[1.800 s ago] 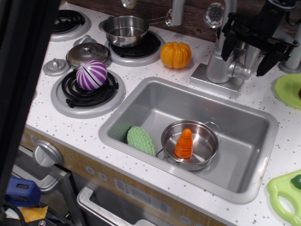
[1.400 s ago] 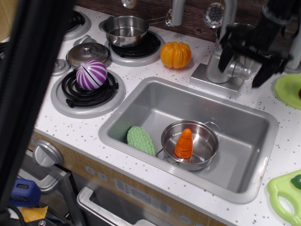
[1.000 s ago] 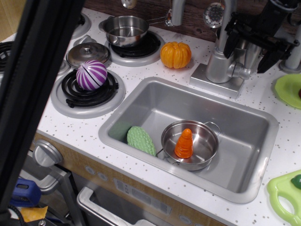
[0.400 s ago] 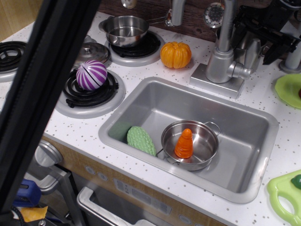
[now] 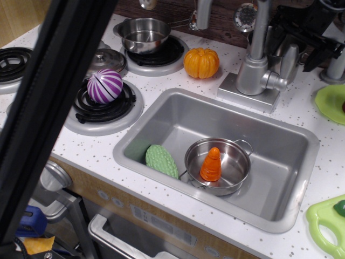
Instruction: Turn lever vertical to front
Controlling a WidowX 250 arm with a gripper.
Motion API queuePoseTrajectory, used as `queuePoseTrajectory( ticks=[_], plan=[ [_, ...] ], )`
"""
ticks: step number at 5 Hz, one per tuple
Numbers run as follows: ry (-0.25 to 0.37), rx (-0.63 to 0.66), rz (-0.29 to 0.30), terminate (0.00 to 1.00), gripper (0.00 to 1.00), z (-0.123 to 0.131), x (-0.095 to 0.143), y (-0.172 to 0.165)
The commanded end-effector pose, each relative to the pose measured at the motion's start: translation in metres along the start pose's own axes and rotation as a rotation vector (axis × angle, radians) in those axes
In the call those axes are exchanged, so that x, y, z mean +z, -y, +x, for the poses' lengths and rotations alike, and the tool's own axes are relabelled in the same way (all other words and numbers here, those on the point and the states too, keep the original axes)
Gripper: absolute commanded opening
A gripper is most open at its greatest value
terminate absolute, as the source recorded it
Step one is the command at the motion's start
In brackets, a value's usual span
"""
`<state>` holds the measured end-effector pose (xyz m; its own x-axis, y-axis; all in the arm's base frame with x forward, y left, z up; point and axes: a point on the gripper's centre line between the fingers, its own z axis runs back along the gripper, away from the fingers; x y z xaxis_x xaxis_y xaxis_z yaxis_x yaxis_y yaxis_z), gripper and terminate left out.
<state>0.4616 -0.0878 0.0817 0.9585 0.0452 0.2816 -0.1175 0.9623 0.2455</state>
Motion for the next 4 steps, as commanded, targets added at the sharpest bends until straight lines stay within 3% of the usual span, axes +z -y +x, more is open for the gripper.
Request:
queuePoseTrajectory(
  ticks=[1,2,4],
  plan=[
    [0.055,0.050,-0.052,0.00,0.00,0.014,0.021,-0.007],
    [0.023,0.091,-0.062,0.00,1.00,0.003,0.026,-0.002],
    [-0.082,0.185,-0.082,0.00,1.00,-0.028,0.044,0.006]
  ],
)
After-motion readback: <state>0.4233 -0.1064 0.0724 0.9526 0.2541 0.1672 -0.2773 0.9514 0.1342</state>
